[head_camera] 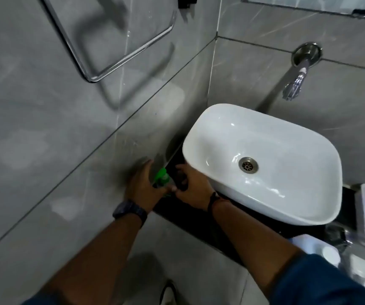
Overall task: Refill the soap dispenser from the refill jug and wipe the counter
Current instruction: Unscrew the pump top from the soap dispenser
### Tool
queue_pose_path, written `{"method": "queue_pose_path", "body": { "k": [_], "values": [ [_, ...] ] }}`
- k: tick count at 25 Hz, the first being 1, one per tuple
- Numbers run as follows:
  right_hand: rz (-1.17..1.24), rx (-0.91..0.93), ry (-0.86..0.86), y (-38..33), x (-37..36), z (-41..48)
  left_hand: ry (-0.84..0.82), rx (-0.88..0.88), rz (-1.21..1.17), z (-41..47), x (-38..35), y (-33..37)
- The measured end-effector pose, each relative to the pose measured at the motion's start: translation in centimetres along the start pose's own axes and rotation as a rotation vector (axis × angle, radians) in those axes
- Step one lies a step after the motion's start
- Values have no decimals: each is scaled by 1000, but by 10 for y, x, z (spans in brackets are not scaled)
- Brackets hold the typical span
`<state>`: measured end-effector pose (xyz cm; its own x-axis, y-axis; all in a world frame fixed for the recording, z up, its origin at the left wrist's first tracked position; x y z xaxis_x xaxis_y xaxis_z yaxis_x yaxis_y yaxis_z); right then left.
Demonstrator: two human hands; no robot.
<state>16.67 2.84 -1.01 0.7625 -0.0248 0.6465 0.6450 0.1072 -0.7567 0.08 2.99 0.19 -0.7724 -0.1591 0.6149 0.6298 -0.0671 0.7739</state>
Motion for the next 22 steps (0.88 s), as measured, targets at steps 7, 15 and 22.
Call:
{"method": "queue_pose_path", "body": {
  "k": [7,15,22],
  "values": [
    [45,-238,-54,29,-53,0,-130,47,-210,9,-28,-27],
    [60,-243,56,30,-27,-23,-66,-108,-252,-1,-41,8],
    [-37,-160,199,9,9,-41,156,107,-229,-20,-36,46]
  ]
}}
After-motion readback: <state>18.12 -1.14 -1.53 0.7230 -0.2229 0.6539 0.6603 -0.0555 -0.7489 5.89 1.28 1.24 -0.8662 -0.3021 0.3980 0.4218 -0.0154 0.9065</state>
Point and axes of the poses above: each hand's wrist, its own z-axis towards the middle knuckle, its own x-axis out of the back of the hand, y = z × x, the point moved 3 cm from there along z, towards the middle knuckle, and after that the axes turned 8 degrees about y, right-handed, at the moved point
